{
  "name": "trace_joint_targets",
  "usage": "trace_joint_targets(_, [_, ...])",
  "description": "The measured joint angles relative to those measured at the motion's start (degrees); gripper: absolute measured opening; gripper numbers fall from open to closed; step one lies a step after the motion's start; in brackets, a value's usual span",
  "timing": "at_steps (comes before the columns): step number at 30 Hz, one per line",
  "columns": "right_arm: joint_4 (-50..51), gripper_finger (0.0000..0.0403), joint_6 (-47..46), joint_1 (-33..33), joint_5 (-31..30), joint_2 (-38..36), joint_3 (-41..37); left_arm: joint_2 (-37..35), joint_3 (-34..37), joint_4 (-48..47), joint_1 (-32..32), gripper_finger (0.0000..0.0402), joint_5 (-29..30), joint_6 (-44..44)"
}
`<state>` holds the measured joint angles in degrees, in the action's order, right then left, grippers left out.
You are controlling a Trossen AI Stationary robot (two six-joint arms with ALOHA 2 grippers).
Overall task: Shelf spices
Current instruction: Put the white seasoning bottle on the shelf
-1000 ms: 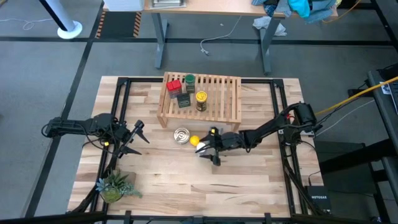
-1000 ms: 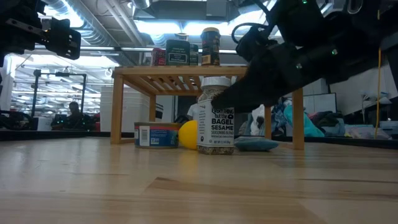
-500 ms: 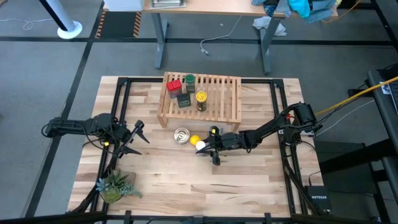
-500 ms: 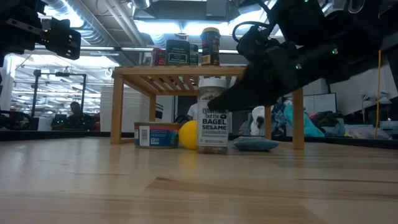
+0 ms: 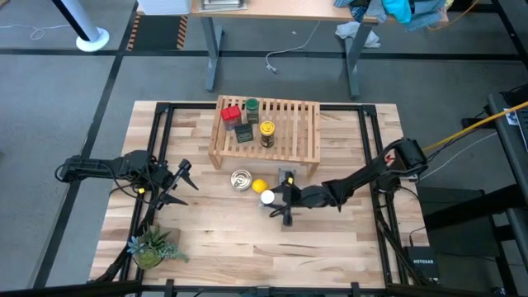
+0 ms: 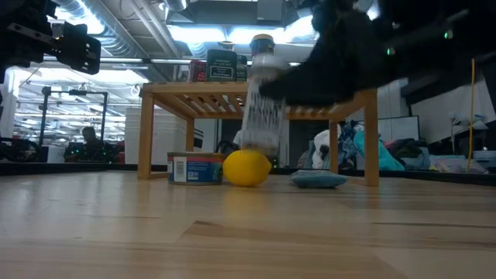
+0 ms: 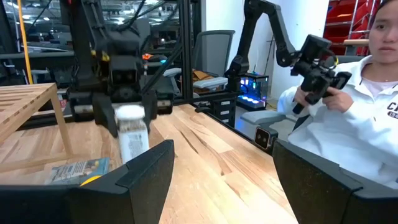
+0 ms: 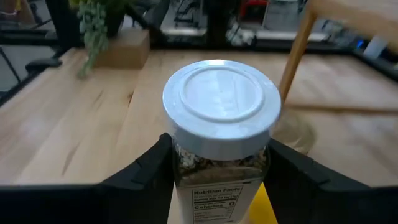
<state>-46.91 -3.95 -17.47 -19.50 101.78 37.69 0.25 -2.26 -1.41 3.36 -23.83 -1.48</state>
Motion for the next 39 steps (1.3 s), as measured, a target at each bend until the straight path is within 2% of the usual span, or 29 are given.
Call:
trace_joint_targets(7, [5.1,0.0202,3.0,-0.2,-2.8,-8.4,0.0,0.0,0.0,0.0,0.0,0.0266,0.0,0.0])
trace_joint_targets(20, [22.0,0.0202,12.3,0.0,-14.6,-28.9,0.0,0.0,0.0,0.0,0.0,0.0266,0.0,0.0])
trace_joint_targets(24, [27.0,0.0202,15.0,3.2,-15.0,-34.8,0.0,0.0,0.0,0.0,0.0,0.0266,0.0,0.0])
trace_joint_targets(28, [32.7,0.0204,14.9,10.2,-9.3,-38.5,0.0,0.0,0.0,0.0,0.0,0.0266,0.0,0.0])
trace_joint_targets(35, [33.7,0.0207,14.7,24.5,9.6,-39.1,0.0,0.0,0.0,0.0,0.0,0.0266,0.0,0.0])
trace_joint_targets(39, [34.0,0.0207,12.8,30.1,17.1,-38.9,0.0,0.0,0.0,0.0,0.0,0.0266,0.0,0.0])
